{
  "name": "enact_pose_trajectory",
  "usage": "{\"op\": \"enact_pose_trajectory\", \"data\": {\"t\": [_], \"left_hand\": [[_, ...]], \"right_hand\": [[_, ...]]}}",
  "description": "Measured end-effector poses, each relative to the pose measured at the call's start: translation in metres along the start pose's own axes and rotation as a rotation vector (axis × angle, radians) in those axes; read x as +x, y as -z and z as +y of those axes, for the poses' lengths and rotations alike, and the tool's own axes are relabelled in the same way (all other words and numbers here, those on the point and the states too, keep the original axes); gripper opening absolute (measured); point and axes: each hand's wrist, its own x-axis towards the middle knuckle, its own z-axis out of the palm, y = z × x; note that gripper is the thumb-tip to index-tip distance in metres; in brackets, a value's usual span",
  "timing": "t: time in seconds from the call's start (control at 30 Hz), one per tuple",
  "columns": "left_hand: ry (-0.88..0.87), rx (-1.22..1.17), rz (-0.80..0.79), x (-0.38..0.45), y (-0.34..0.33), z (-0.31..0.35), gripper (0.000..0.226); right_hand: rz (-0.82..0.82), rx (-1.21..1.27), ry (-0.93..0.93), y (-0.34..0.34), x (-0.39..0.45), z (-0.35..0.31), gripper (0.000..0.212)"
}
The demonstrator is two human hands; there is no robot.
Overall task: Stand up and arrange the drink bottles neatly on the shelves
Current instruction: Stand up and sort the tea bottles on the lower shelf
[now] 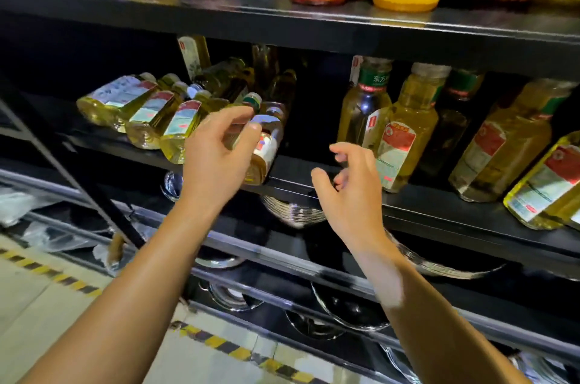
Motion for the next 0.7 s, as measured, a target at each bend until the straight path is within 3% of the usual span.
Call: {"op": "enact_pose_trajectory", "data": {"t": [0.2, 0.37, 0.5, 0.7], "left_hand": [[-0.009, 0.234, 0.009, 0.011, 0.046, -0.042, 0.032], [-0.087, 0.292, -0.088, 0.039, 0.056, -0.067, 0.035], [-0.136, 0.419, -0.230, 0.070, 0.047, -0.076, 0.041], [-0.112, 0.899, -0.617, 0.106, 0.017, -0.059, 0.059]], "right_hand": [[-0.224, -0.154, 0.136, -0.059, 0.031, -0.028, 0.054], [-0.397, -0.366, 0.111, -0.094, 0.034, -0.048, 0.068], [-0.283, -0.416, 0.021, -0.092, 0.030, -0.052, 0.064], [-0.108, -0.512, -0.195, -0.076, 0.037, -0.058, 0.056]]}}
